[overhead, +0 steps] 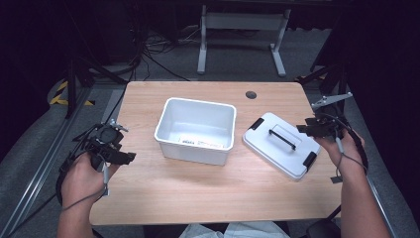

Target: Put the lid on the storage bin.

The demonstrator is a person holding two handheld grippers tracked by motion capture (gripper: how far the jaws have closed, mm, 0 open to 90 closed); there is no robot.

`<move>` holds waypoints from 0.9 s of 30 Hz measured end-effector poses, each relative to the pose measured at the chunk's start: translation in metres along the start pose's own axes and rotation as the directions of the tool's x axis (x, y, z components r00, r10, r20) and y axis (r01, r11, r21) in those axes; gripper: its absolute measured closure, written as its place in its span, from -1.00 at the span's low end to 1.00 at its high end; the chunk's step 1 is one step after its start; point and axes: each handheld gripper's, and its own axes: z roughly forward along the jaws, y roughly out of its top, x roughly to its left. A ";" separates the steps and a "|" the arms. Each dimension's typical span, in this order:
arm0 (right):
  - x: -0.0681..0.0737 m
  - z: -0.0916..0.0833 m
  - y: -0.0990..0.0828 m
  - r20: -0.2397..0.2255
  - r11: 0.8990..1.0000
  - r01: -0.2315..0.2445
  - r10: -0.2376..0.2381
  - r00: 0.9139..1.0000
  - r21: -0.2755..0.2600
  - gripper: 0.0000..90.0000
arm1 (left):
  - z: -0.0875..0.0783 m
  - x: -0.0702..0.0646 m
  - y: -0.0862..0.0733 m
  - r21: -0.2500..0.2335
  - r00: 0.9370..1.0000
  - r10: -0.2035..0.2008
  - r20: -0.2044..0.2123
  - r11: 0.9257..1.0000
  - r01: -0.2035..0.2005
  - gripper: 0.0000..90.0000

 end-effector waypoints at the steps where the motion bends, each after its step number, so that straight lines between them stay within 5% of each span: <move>1: 0.001 0.001 0.000 -0.010 1.000 0.006 -0.006 1.000 0.002 0.19 | 0.000 0.000 0.000 0.000 1.000 -0.001 0.001 1.000 0.001 -0.06; 13: 0.011 0.026 0.003 -0.127 0.997 0.047 -0.038 0.991 0.065 0.01 | 0.004 -0.006 0.001 0.027 1.000 0.029 0.009 0.999 -0.029 -0.08; 27: 0.017 0.074 -0.004 -0.188 0.973 0.086 -0.046 0.981 0.213 0.02 | 0.006 -0.004 0.002 0.041 0.999 0.039 0.021 0.998 -0.040 -0.09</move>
